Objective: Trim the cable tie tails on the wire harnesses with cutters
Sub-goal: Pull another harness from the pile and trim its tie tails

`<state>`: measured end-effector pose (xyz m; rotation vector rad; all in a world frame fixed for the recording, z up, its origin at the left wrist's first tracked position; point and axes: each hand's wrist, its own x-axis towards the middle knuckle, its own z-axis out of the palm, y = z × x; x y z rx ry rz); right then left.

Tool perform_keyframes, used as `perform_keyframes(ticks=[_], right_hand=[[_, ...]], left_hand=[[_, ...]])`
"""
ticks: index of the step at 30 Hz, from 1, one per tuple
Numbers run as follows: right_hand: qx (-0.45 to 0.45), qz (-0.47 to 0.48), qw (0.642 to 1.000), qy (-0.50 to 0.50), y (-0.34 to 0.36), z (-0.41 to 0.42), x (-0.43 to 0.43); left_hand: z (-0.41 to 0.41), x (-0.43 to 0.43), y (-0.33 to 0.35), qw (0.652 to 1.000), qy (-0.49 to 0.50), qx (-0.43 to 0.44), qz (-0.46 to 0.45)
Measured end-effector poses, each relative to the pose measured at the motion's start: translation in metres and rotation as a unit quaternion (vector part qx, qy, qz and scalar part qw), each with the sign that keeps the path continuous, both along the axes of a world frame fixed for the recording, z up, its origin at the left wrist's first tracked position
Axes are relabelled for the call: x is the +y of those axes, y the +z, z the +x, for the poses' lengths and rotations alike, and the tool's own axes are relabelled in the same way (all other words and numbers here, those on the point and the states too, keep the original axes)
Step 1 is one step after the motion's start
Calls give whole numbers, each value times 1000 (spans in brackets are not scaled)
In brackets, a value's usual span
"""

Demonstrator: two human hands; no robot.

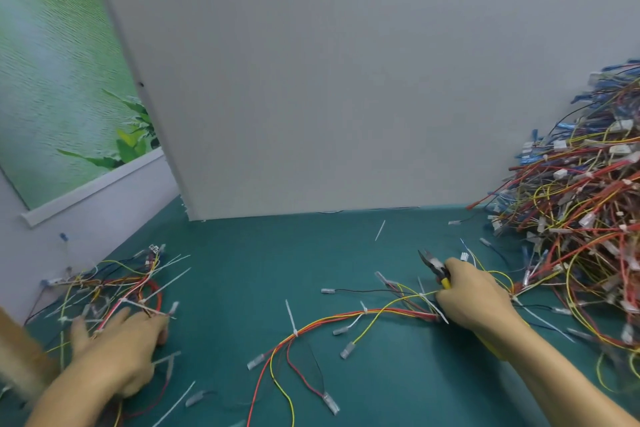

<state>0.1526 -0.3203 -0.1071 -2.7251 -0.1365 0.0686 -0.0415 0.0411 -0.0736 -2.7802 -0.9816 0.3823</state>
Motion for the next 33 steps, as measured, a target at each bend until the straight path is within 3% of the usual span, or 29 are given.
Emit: perform_keyframes(ticks=[5,8,10,17,20,24,26,28,33], right_hand=[[70,65,995,22,20,-2,0],[100,114,987,61,41,-7,-7],[101,96,987,81,54,-10,-12],[20,-112,990,85,65,-27,-21],[3,-100,990,102,65,-30,-19],[19,-17,994,111,67,-33,-7],[17,16,993,116,67,-32,-3],[-2,19,991,130,66,-30,-5],[-24,-66,967,245,55,-30,-17]], left_hand=[[6,-37,12,993,-116,-28,-14],[29,-76,6,954,-262,-136,-49],[47,-103,-5,926,-317,-186,-90],[85,-155,-32,916,-358,-170,-55],[92,-173,-29,896,-372,-226,-92],[98,-199,-19,848,-396,-283,-211],[102,-207,-15,841,-403,-282,-225],[106,-210,-14,851,-423,-252,-183],[109,-208,-24,849,-506,-139,-54]])
